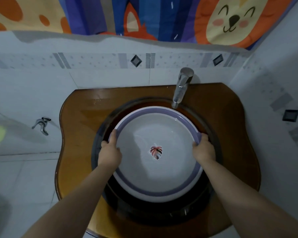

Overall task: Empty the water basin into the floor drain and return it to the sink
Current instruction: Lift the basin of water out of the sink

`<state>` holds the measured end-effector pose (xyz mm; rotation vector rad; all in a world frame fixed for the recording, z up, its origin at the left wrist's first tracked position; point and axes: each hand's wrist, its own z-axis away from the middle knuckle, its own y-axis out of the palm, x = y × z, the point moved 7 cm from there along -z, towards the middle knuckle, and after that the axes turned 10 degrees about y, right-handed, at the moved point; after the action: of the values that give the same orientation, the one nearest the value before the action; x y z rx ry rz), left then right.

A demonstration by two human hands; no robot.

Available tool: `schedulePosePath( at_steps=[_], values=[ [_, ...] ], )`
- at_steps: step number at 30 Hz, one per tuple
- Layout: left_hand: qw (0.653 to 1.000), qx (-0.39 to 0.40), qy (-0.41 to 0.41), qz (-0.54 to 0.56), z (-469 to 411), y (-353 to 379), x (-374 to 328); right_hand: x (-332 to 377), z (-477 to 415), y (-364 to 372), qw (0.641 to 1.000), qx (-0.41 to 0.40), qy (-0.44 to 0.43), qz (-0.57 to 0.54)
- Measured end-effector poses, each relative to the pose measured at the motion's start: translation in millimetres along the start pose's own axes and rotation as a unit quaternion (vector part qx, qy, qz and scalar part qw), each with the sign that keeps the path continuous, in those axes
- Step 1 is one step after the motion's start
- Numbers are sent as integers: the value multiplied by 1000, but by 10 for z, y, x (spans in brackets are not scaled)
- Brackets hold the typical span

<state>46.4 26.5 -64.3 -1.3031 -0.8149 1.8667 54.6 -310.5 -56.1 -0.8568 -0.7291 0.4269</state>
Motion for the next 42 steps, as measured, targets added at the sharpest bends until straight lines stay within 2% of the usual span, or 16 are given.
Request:
schedulePosePath(
  at_steps=[7, 13, 22, 27, 35, 42],
  values=[
    [1000, -7, 5, 28, 1, -15, 17, 1, 59, -20, 998, -28, -39, -35],
    [997, -23, 27, 64, 33, -117, -4, -7, 82, -107, 993, -7, -40, -108],
    [990, -65, 81, 94, 245, -371, -36, -96, 291, -237, 987, 21, -48, -154],
    [981, -91, 87, 147, 394, -538, -9, -127, 456, -297, 984, 21, -45, -170],
    [959, -136, 37, 248, 606, -823, 75, -36, 726, -467, 974, 16, -52, -221],
    [929, -151, -55, 332, 731, -1123, 213, 308, 1004, -683, 968, 21, -87, -234]
  ],
)
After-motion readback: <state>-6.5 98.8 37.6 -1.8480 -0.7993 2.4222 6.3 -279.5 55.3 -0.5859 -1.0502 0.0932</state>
